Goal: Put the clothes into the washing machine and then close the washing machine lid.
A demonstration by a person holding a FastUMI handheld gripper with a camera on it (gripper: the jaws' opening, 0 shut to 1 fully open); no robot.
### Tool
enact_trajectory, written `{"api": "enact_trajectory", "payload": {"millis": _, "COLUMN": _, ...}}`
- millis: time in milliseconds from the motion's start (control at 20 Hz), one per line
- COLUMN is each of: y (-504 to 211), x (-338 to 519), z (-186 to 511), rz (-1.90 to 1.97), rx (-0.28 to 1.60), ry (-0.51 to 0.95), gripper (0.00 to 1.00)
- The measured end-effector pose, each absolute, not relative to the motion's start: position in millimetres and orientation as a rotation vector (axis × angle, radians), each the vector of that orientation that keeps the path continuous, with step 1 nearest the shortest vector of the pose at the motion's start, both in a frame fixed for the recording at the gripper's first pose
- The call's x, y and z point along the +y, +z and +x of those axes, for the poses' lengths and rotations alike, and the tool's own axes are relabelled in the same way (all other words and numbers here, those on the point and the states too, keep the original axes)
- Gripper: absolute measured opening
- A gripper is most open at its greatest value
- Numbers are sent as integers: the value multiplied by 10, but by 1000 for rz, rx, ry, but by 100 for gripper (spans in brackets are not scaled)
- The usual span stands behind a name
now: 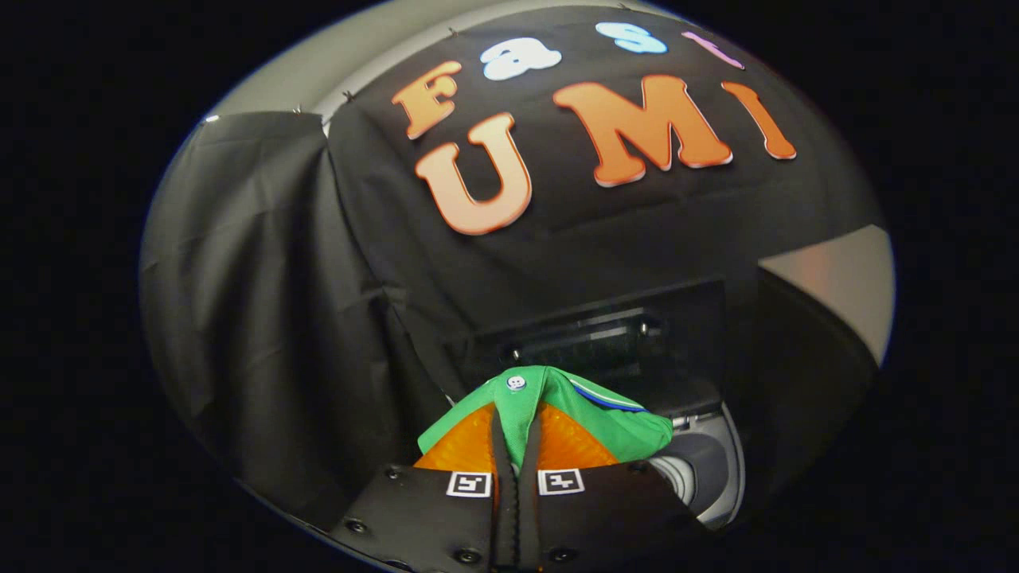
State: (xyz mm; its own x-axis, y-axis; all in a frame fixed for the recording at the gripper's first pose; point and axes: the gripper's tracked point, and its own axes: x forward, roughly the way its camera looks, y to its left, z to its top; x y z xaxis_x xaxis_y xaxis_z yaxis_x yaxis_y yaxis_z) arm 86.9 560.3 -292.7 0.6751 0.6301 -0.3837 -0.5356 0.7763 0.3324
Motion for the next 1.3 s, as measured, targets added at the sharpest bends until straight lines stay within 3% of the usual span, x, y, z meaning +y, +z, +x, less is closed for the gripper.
{"api": "enact_trajectory", "payload": {"millis": 250, "y": -4132, "x": 5753, "z": 1163, "rz": 108, "rx": 680, "ry": 543, "gripper": 8}}
{"api": "enact_trajectory", "payload": {"millis": 800, "y": -5482, "x": 5569, "z": 1186, "rz": -52, "rx": 1116, "ry": 411, "gripper": 8}}
{"api": "enact_trajectory", "payload": {"millis": 1200, "y": -5639, "x": 5504, "z": 1218, "rz": -78, "rx": 1166, "ry": 355, "gripper": 8}}
{"api": "enact_trajectory", "payload": {"millis": 1300, "y": -5682, "x": 5444, "z": 1222, "rz": -93, "rx": 1184, "ry": 338, "gripper": 17}}
